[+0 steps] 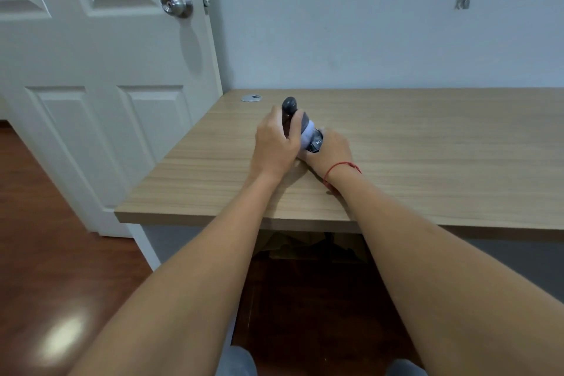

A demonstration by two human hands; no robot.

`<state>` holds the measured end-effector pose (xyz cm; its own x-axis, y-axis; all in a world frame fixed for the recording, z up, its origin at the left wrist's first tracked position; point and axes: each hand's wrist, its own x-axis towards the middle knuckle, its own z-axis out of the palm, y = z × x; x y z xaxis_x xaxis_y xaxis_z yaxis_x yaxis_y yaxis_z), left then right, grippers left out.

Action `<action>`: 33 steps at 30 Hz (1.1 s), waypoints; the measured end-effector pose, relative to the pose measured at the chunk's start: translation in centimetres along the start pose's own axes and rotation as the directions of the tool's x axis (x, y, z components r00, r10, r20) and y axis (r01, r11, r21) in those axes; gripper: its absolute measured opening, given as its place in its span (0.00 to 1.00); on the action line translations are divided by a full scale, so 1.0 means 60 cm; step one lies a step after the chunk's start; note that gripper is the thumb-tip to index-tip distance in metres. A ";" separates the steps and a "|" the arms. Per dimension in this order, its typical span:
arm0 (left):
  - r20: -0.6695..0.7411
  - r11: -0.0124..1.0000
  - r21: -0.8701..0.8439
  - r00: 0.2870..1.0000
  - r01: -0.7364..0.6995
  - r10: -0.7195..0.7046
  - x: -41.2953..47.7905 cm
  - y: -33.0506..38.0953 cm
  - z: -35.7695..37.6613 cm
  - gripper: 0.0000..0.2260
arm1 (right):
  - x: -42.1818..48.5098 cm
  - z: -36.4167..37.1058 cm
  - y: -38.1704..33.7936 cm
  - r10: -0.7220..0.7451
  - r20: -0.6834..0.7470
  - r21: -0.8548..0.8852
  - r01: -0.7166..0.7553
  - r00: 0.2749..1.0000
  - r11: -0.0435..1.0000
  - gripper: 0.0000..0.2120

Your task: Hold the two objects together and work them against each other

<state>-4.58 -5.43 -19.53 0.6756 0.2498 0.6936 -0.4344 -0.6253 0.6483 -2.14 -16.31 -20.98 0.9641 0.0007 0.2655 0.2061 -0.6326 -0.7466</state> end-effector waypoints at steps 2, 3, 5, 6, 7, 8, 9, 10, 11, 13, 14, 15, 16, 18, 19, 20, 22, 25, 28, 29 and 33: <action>0.057 1.000 0.024 0.998 0.009 -0.011 0.000 -0.004 0.002 0.12 | -0.001 0.000 0.000 0.010 -0.006 0.003 -0.010 1.000 1.000 0.18; 0.072 0.998 0.051 0.997 0.022 -0.026 0.000 -0.007 0.002 0.11 | -0.001 0.000 -0.001 0.010 -0.005 -0.004 -0.010 1.000 1.000 0.19; 0.052 0.990 0.120 0.996 0.069 -0.076 0.001 -0.012 0.002 0.11 | -0.003 -0.002 -0.001 0.006 -0.005 -0.019 -0.006 1.000 1.000 0.22; 0.031 0.982 0.157 0.994 0.102 -0.108 0.003 -0.016 0.001 0.11 | -0.004 -0.003 -0.001 0.004 -0.007 -0.018 -0.004 1.000 1.000 0.24; 0.010 0.974 0.183 0.991 0.131 -0.135 0.006 -0.020 0.000 0.11 | -0.004 -0.004 -0.002 0.004 -0.007 -0.015 -0.004 1.000 1.000 0.25; -0.008 0.972 0.184 0.989 0.149 -0.151 0.008 -0.022 -0.002 0.12 | -0.006 -0.005 -0.003 0.003 -0.007 -0.012 -0.003 1.000 1.000 0.25; -0.020 0.976 0.155 0.989 0.151 -0.150 0.010 -0.023 -0.003 0.13 | -0.006 -0.005 -0.003 0.005 -0.007 -0.012 -0.006 1.000 1.000 0.25; -0.030 0.985 0.105 0.990 0.137 -0.134 0.012 -0.023 -0.004 0.13 | -0.007 -0.005 -0.003 0.007 -0.009 -0.012 -0.008 1.000 1.000 0.25; -0.037 0.992 0.054 0.993 0.112 -0.110 0.011 -0.020 -0.003 0.13 | -0.007 -0.005 -0.003 0.009 -0.010 -0.011 -0.009 1.000 1.000 0.24; -0.018 0.998 0.004 0.998 0.065 -0.065 0.007 -0.012 -0.001 0.12 | -0.008 -0.004 -0.004 0.008 -0.008 -0.021 -0.008 1.000 1.000 0.20; 0.005 0.999 0.000 0.999 0.052 -0.052 0.006 -0.010 0.001 0.12 | -0.009 -0.005 -0.006 0.006 -0.005 -0.030 -0.007 1.000 1.000 0.18; 0.029 0.998 0.009 0.998 0.055 -0.055 0.007 -0.011 0.002 0.11 | -0.009 -0.005 -0.007 0.003 0.002 -0.037 -0.003 1.000 0.999 0.17; 0.041 0.996 0.034 0.996 0.079 -0.080 0.009 -0.016 0.003 0.11 | -0.010 -0.006 -0.007 -0.002 0.014 -0.046 0.002 1.000 0.999 0.17; 0.020 0.979 0.110 0.984 0.174 -0.177 0.014 -0.028 0.001 0.11 | -0.011 -0.008 -0.008 -0.012 0.037 -0.058 0.014 0.999 0.998 0.20; 0.002 0.967 0.138 0.976 0.215 -0.217 0.016 -0.034 0.000 0.11 | -0.012 -0.008 -0.008 -0.015 0.037 -0.052 0.017 0.999 0.999 0.21; -0.013 0.963 0.142 0.974 0.228 -0.228 0.018 -0.035 -0.001 0.11 | -0.012 -0.009 -0.007 -0.019 0.027 -0.040 0.020 0.999 0.999 0.21; -0.023 0.984 0.071 0.986 0.166 -0.165 0.016 -0.027 0.000 0.12 | -0.012 -0.008 -0.006 -0.017 0.004 -0.009 0.017 1.000 1.000 0.22; -0.033 0.999 -0.023 0.998 0.048 -0.049 0.007 -0.009 0.002 0.12 | -0.010 -0.007 -0.006 -0.037 -0.014 0.030 0.037 0.999 0.999 0.25; -0.016 0.997 0.044 0.998 0.057 -0.056 0.011 -0.020 0.003 0.11 | -0.006 -0.006 -0.006 -0.090 -0.045 -0.003 0.090 0.995 0.996 0.27; -0.021 0.991 0.093 0.995 0.100 -0.098 0.015 -0.026 0.002 0.11 | -0.006 -0.005 -0.005 -0.098 -0.049 -0.009 0.098 0.994 0.995 0.28; -0.066 0.983 0.025 0.981 0.184 -0.182 0.022 -0.029 -0.003 0.11 | -0.004 -0.005 -0.001 -0.109 -0.055 0.012 0.110 0.993 0.994 0.29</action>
<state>-3.03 -3.84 -19.68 0.7028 0.4076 0.5831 -0.2873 -0.5872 0.7568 -2.43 -16.51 -20.81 0.9252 0.0272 0.3784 0.3127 -0.6195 -0.7200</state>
